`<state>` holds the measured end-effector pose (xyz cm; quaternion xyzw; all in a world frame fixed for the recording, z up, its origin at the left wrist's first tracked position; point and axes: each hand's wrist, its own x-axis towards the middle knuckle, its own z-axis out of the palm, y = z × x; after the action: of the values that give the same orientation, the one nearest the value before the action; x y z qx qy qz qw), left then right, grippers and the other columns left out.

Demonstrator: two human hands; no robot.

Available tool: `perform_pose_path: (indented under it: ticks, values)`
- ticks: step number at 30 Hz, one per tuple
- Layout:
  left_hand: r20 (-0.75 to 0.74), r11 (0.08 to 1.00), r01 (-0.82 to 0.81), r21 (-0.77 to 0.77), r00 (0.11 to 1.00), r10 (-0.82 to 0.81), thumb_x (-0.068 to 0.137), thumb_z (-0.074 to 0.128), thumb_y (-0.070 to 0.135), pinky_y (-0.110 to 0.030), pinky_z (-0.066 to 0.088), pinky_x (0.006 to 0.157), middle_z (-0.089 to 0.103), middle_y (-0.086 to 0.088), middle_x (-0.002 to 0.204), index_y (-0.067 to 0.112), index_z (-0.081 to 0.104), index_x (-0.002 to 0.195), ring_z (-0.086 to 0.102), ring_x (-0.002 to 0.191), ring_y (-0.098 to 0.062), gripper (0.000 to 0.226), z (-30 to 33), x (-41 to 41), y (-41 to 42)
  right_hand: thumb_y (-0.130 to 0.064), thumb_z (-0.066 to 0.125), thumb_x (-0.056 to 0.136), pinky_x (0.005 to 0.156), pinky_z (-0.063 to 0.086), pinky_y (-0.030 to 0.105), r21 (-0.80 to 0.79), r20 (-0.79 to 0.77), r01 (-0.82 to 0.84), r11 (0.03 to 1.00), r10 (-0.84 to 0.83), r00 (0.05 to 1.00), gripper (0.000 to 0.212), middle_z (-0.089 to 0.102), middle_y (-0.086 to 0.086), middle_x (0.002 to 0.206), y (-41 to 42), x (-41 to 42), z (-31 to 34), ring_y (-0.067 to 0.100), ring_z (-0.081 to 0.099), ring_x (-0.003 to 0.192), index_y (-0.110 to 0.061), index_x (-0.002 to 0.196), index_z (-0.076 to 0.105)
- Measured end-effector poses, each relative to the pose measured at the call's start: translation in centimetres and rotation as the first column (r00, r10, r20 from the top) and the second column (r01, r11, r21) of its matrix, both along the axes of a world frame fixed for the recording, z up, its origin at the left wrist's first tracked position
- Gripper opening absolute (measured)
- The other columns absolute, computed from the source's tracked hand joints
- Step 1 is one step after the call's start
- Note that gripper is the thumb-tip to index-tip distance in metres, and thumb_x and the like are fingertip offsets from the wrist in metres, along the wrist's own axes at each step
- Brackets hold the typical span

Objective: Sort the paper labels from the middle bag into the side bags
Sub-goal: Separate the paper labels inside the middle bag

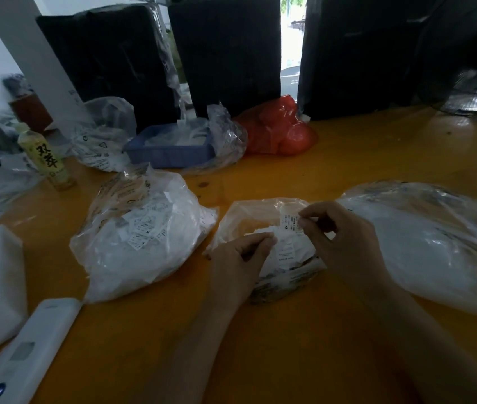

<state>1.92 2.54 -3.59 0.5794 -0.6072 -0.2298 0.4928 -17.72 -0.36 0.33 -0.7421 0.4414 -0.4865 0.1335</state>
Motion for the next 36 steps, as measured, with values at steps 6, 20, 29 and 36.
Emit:
perform_pose_path:
  ticks: [6, 20, 29, 36]
  values:
    - [0.019, 1.000, 0.010, -0.014, 1.000, -0.010, 0.097, 0.074, 0.038, -0.011, 0.054, 0.075, 0.081, 0.012, 0.101, 0.026, 0.081, 0.115, 0.074, 0.090, 0.004, 0.023, -0.05, 0.14, -0.04, -0.017, 0.071, 0.092, 0.074, 0.048, 0.005, 0.040, -0.088, -0.041, 0.998, 0.044, 0.995, 0.011, 0.065, -0.016, 0.089, -0.29, -0.03, -0.42, -0.003, 0.063, 0.080, -0.019, 0.103, 0.070]
    - [-0.160, 0.997, 0.058, 0.051, 0.986, -0.049, 0.096, 0.075, 0.033, -0.026, 0.064, 0.075, 0.082, 0.008, 0.095, 0.023, 0.079, 0.115, 0.078, 0.081, -0.006, 0.021, -0.22, 0.12, 0.00, -0.017, 0.066, 0.096, 0.075, 0.048, 0.004, 0.050, 0.013, 0.015, 0.999, -0.016, 1.000, 0.017, 0.065, -0.021, 0.091, -0.02, -0.02, -0.01, -0.007, 0.064, 0.084, -0.023, 0.111, 0.070]
    - [-0.157, 0.995, 0.089, 0.048, 0.984, -0.080, 0.093, 0.076, 0.039, -0.035, 0.065, 0.086, 0.082, 0.010, 0.100, 0.035, 0.078, 0.109, 0.078, 0.094, -0.005, 0.016, -0.21, 0.10, 0.00, -0.017, 0.065, 0.097, 0.074, 0.050, 0.008, 0.062, -0.029, -0.028, 0.998, 0.030, 0.999, 0.016, 0.061, -0.026, 0.089, -0.06, 0.14, -0.14, -0.006, 0.063, 0.084, -0.021, 0.111, 0.071]
    - [-0.205, 0.992, 0.107, 0.066, 0.974, -0.092, 0.092, 0.080, 0.039, -0.032, 0.064, 0.085, 0.081, 0.014, 0.099, 0.032, 0.081, 0.108, 0.078, 0.094, -0.006, 0.018, -0.19, 0.28, -0.04, -0.015, 0.066, 0.096, 0.074, 0.048, 0.005, 0.048, -0.101, -0.040, 0.998, 0.045, 0.994, 0.016, 0.066, -0.013, 0.093, -0.25, 0.17, -0.41, -0.001, 0.063, 0.081, -0.017, 0.110, 0.072]
